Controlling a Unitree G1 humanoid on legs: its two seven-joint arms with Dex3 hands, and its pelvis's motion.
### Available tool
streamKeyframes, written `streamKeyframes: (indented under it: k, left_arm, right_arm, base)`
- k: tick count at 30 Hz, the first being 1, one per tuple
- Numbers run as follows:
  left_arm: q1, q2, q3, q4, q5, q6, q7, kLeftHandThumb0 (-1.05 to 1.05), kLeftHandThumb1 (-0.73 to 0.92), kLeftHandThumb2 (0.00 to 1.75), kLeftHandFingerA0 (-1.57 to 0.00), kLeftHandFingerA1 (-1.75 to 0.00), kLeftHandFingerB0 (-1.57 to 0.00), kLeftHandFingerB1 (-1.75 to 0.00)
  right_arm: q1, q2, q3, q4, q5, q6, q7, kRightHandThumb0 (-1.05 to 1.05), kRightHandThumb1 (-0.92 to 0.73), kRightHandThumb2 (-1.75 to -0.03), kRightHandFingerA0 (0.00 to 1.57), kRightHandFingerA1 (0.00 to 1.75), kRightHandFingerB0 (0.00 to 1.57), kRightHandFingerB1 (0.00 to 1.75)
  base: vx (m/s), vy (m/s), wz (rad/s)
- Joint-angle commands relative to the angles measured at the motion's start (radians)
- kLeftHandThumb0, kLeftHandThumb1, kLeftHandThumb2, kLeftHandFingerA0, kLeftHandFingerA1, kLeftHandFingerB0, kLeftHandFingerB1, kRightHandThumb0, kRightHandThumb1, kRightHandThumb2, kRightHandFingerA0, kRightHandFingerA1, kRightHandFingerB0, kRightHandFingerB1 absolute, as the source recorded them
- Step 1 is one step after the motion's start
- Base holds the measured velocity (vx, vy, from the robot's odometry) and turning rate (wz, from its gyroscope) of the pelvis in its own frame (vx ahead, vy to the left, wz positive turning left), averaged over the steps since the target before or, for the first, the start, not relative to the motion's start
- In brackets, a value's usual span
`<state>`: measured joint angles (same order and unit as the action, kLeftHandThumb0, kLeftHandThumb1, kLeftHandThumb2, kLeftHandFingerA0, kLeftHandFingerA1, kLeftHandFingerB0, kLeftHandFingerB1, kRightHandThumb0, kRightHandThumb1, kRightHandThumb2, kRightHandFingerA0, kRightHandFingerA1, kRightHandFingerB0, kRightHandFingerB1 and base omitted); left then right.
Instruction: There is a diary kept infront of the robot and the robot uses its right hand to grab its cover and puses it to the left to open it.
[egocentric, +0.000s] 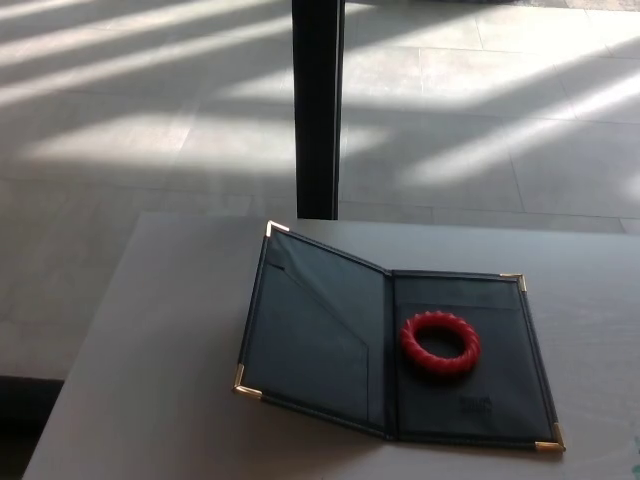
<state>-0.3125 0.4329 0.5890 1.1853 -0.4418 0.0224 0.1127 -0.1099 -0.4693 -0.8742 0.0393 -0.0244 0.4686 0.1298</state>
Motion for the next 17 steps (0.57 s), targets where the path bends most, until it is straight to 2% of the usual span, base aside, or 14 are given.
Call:
streamKeyframes:
  k: [1, 3, 4, 5, 6, 7, 8, 9, 10, 11, 12, 14, 15, 17]
  left_arm:
    - [0.044, 0.002, 0.040, 0.004, -0.024, 0.002, 0.015, -1.05, 0.75, 1.62, -0.66, -1.39, -0.11, -1.02]
    - [0.048, -0.002, 0.047, 0.007, -0.030, -0.004, 0.016, -1.05, 0.77, 1.63, -0.68, -1.40, -0.12, -1.02]
    - [0.048, 0.005, 0.051, 0.005, -0.032, 0.001, 0.014, -1.05, 0.77, 1.63, -0.70, -1.41, -0.11, -1.02]
    - [0.046, 0.004, 0.055, 0.005, -0.035, 0.002, 0.019, -1.05, 0.77, 1.63, -0.78, -1.45, -0.13, -1.03]
    - [0.050, 0.005, 0.048, 0.006, -0.026, 0.000, 0.013, -1.05, 0.80, 1.65, -0.78, -1.46, -0.16, -1.06]
    - [0.050, 0.005, 0.050, 0.003, -0.028, -0.002, 0.008, -1.05, 0.79, 1.65, -0.74, -1.44, -0.14, -1.05]
    - [0.047, 0.000, 0.056, 0.004, -0.032, -0.003, 0.016, -1.05, 0.78, 1.64, -0.72, -1.42, -0.15, -1.05]
    - [0.047, -0.001, 0.058, 0.003, -0.032, -0.003, 0.017, -1.05, 0.78, 1.64, -0.72, -1.42, -0.15, -1.05]
    - [0.055, -0.008, 0.063, -0.003, -0.037, -0.009, 0.004, -1.05, 0.73, 1.61, -0.66, -1.39, -0.07, -1.00]
    - [0.056, -0.009, 0.065, -0.003, -0.037, -0.009, 0.004, -1.05, 0.73, 1.61, -0.66, -1.39, -0.07, -1.00]
    - [0.056, -0.018, 0.065, -0.003, -0.033, -0.019, 0.021, -1.05, 0.74, 1.62, -0.90, -1.53, -0.33, -1.16]
    - [0.057, -0.021, 0.071, -0.006, -0.034, -0.019, 0.019, -1.05, 0.74, 1.62, -0.90, -1.53, -0.33, -1.16]
    - [0.056, -0.020, 0.070, -0.007, -0.031, -0.015, 0.015, -1.05, 0.74, 1.62, -0.79, -1.48, -0.29, -1.15]
    - [0.055, -0.019, 0.068, -0.007, -0.028, -0.015, 0.009, -1.05, 0.75, 1.62, -0.63, -1.39, -0.16, -1.07]
  right_arm:
    - [0.141, 0.113, -0.525, 0.290, 0.344, -0.288, -0.152, -0.80, -0.90, -0.68, 0.76, 1.37, 0.46, 1.26]
    - [0.141, 0.128, -0.522, 0.337, 0.329, -0.313, -0.186, -0.78, -0.92, -0.69, 0.81, 1.35, 0.46, 1.27]
    - [0.148, 0.132, -0.509, 0.379, 0.330, -0.338, -0.159, -0.72, -0.74, -1.20, 0.88, 1.18, 0.54, 0.96]
    - [0.151, 0.141, -0.510, 0.393, 0.332, -0.344, -0.156, -0.78, -0.92, -0.69, 0.73, 1.41, 0.44, 1.22]
    - [0.187, 0.177, -0.478, 0.394, 0.319, -0.376, -0.106, -0.82, -0.71, -1.13, 0.65, 1.16, 0.49, 0.96]
    - [0.182, 0.185, -0.476, 0.401, 0.313, -0.359, -0.119, -0.79, -0.92, -0.70, 0.64, 1.40, 0.35, 1.21]
    - [0.179, 0.188, -0.474, 0.398, 0.323, -0.332, -0.101, -0.79, -0.71, -1.14, 0.67, 1.13, 0.45, 0.91]
    - [0.177, 0.188, -0.475, 0.404, 0.324, -0.334, -0.097, -0.79, -0.71, -1.14, 0.67, 1.13, 0.45, 0.91]
    - [0.163, 0.213, -0.474, 0.373, 0.338, -0.281, -0.104, -0.79, -0.92, -0.71, 0.65, 1.38, 0.37, 1.12]
    - [0.161, 0.211, -0.474, 0.376, 0.338, -0.284, -0.103, -0.79, -0.92, -0.71, 0.65, 1.38, 0.37, 1.12]
    - [0.148, 0.244, -0.461, 0.361, 0.354, -0.272, -0.086, -0.76, -0.73, -1.18, 0.80, 1.14, 0.47, 0.91]
    - [0.142, 0.240, -0.460, 0.359, 0.356, -0.273, -0.085, -0.76, -0.73, -1.18, 0.80, 1.14, 0.47, 0.91]
    - [0.134, 0.257, -0.455, 0.348, 0.356, -0.262, -0.102, -0.79, -0.92, -0.70, 0.80, 1.35, 0.44, 1.12]
    - [0.131, 0.265, -0.444, 0.351, 0.353, -0.266, -0.103, -0.80, -0.92, -0.71, 0.75, 1.34, 0.42, 1.11]
  base:
    - [0.00, 0.000, 0.00]
    - [0.00, 0.000, 0.00]
    - [0.00, 0.000, 0.00]
    - [0.00, 0.000, 0.00]
    - [0.00, 0.000, 0.00]
    - [0.00, 0.000, 0.00]
    - [0.00, 0.000, 0.00]
    - [0.00, 0.000, 0.00]
    - [0.00, 0.000, 0.00]
    - [0.00, 0.000, 0.00]
    - [0.00, 0.000, 0.00]
    - [0.00, 0.000, 0.00]
    - [0.00, 0.000, 0.00]
    - [0.00, 0.000, 0.00]
